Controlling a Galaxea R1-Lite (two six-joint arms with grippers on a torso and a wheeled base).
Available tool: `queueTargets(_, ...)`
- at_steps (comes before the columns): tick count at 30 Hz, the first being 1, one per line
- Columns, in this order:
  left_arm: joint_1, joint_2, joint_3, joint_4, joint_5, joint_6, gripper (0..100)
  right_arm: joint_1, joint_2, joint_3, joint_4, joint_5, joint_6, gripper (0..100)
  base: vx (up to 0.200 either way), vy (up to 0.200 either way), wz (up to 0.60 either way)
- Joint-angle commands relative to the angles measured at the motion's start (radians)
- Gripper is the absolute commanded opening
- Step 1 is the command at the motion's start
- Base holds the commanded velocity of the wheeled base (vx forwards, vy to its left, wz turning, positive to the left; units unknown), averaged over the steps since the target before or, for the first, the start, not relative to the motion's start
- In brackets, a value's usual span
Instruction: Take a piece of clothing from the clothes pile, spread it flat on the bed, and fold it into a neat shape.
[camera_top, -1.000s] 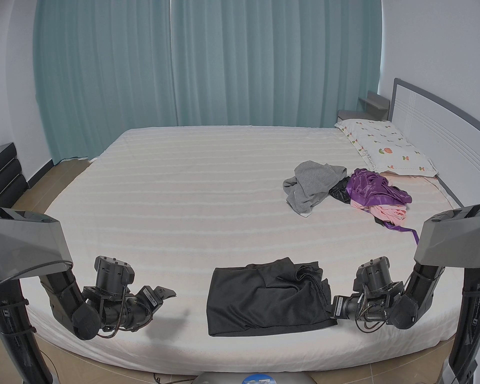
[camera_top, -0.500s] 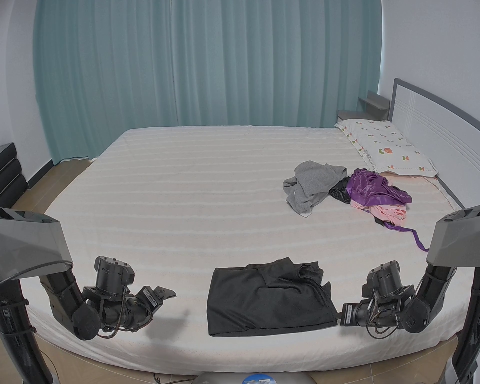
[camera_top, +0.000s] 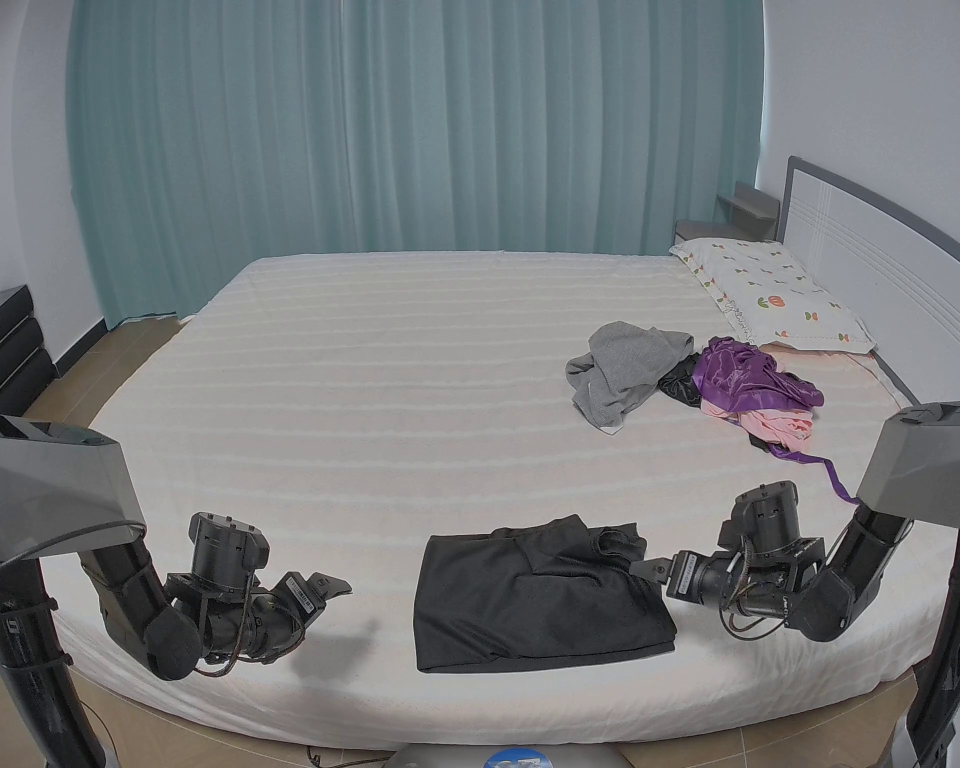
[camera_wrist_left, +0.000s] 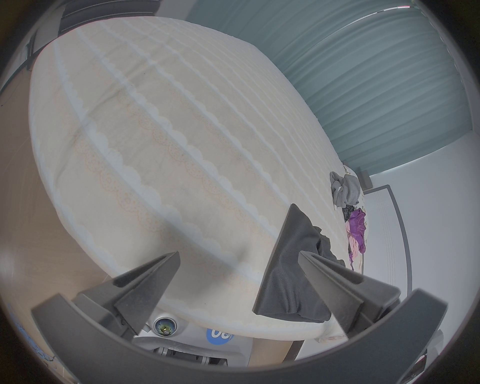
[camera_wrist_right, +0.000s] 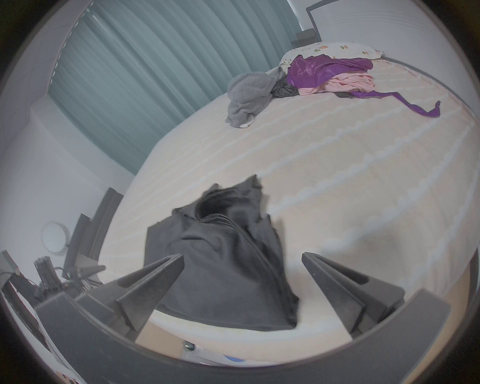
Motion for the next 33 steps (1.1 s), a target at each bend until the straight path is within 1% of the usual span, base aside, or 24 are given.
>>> queueTargets(1,0.000,0.003,-0.001,0.001,0.002,0.000,100,0.060,0.017,-0.122,0.007,0.003,0.059,100,0.000,0.000,0.00)
queueTargets(3,0.000,0.003,-0.001,0.000,0.002,0.000,100,0.069,0.023,-0.153,0.016,0.010,0.061,100,0.000,0.000,0.00)
queueTargets(4,0.000,0.003,-0.002,0.000,0.002,0.000,100,0.088,0.031,-0.191,0.036,0.022,0.061,100,0.000,0.000,0.00)
queueTargets(7,0.000,0.003,-0.001,0.000,0.002,0.000,100,0.108,0.060,-0.254,0.087,0.046,0.062,100,0.000,0.000,0.00)
queueTargets(10,0.000,0.007,0.001,0.000,0.002,0.000,100,0.142,0.112,-0.341,0.142,0.048,0.064,100,0.000,0.000,0.00)
queueTargets(15,0.000,0.009,-0.001,0.000,0.004,0.001,100,0.169,0.123,-0.372,0.179,0.049,0.062,100,0.000,0.000,0.00)
queueTargets(17,0.000,0.009,-0.002,0.000,0.004,0.001,100,0.172,0.147,-0.410,0.222,0.049,0.062,100,0.000,0.000,0.00)
queueTargets(19,-0.001,0.009,-0.001,0.000,0.008,0.001,100,0.166,0.167,-0.436,0.243,0.048,0.064,100,0.000,0.000,0.00)
queueTargets(25,-0.003,0.016,-0.004,0.000,0.017,0.001,100,0.135,0.247,-0.521,0.249,0.046,0.062,100,0.000,0.000,0.00)
queueTargets(27,-0.012,0.019,-0.005,0.000,0.028,0.001,100,0.099,0.288,-0.581,0.257,0.037,0.062,100,0.000,0.000,0.00)
queueTargets(30,-0.015,0.030,-0.012,0.000,0.044,0.001,100,0.068,0.321,-0.600,0.249,0.033,0.044,100,0.000,0.000,0.00)
queueTargets(32,-0.021,0.038,-0.013,0.000,0.059,0.001,100,0.033,0.362,-0.631,0.237,0.005,0.036,100,0.000,0.000,0.00)
queueTargets(33,-0.023,0.039,-0.013,0.000,0.060,0.001,100,0.028,0.367,-0.637,0.234,-0.004,0.038,100,0.000,0.000,0.00)
